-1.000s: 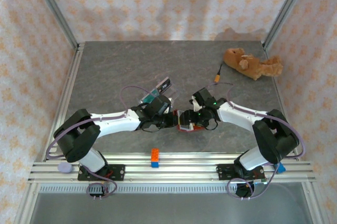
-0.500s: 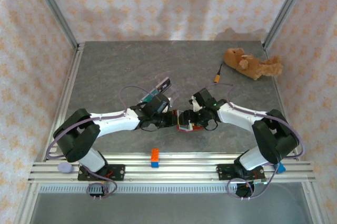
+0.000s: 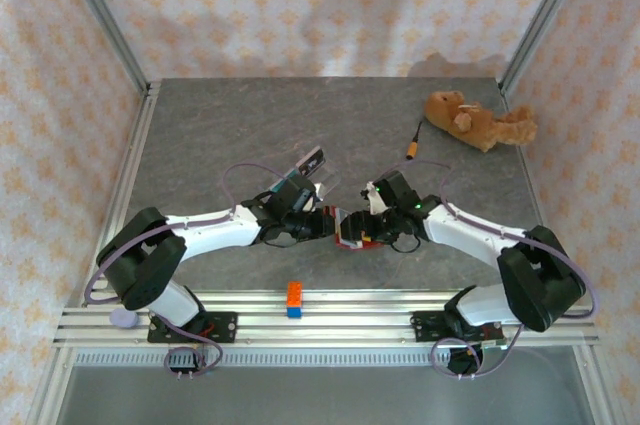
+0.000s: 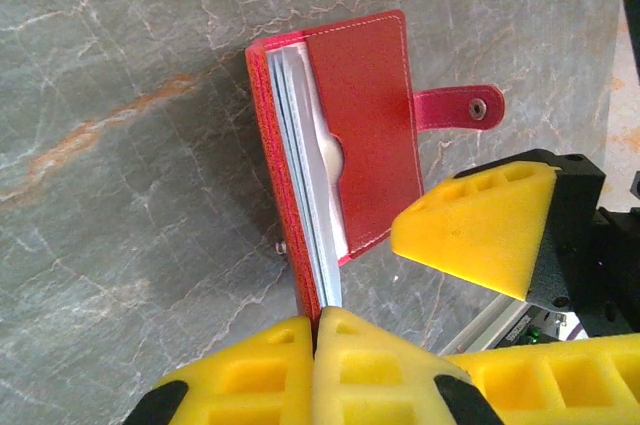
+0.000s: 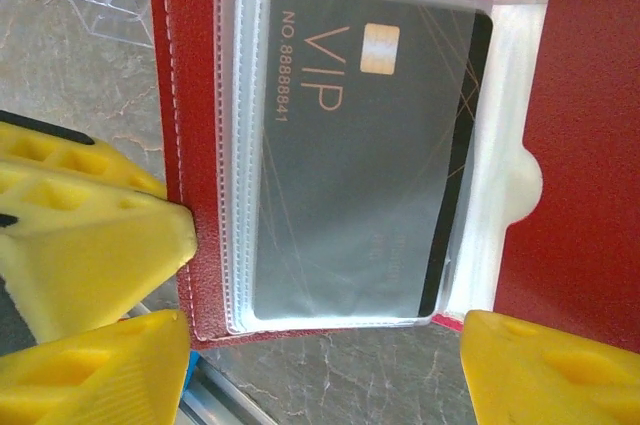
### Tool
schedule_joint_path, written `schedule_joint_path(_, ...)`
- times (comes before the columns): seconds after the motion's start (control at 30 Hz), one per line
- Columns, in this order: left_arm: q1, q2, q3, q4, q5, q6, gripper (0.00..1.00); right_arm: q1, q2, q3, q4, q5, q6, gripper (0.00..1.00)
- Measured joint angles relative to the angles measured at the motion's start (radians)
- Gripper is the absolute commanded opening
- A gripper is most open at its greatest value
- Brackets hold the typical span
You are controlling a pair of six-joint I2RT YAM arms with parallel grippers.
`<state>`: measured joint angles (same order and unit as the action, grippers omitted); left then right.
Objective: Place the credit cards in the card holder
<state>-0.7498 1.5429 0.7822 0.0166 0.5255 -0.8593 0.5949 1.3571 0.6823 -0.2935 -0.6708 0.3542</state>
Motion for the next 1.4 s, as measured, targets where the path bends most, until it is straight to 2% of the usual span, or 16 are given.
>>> schedule_joint_path(0.2, 0.000, 0.000, -0.006, 0.035, 0.023, -0.019, 0.00, 0.000, 0.034, -0.014, 0.022, -0.006, 0.000, 0.71)
schedule_joint_path(0.33, 0.000, 0.000, -0.008, 0.042, 0.025, -0.027, 0.00, 0.000, 0.039, -0.021, 0.025, 0.003, -0.001, 0.65)
schedule_joint_path(0.53, 0.000, 0.000, -0.008, 0.040, 0.024, -0.023, 0.00, 0.001, 0.040, -0.021, 0.024, 0.028, 0.000, 0.63)
schedule_joint_path(0.8, 0.002, 0.000, -0.008, 0.002, 0.016, 0.012, 0.00, 0.001, 0.014, -0.020, -0.023, 0.092, -0.020, 0.72)
schedule_joint_path(1.4, 0.015, 0.018, -0.007, -0.096, -0.040, 0.100, 0.00, -0.002, -0.020, -0.005, -0.119, 0.216, -0.043, 0.73)
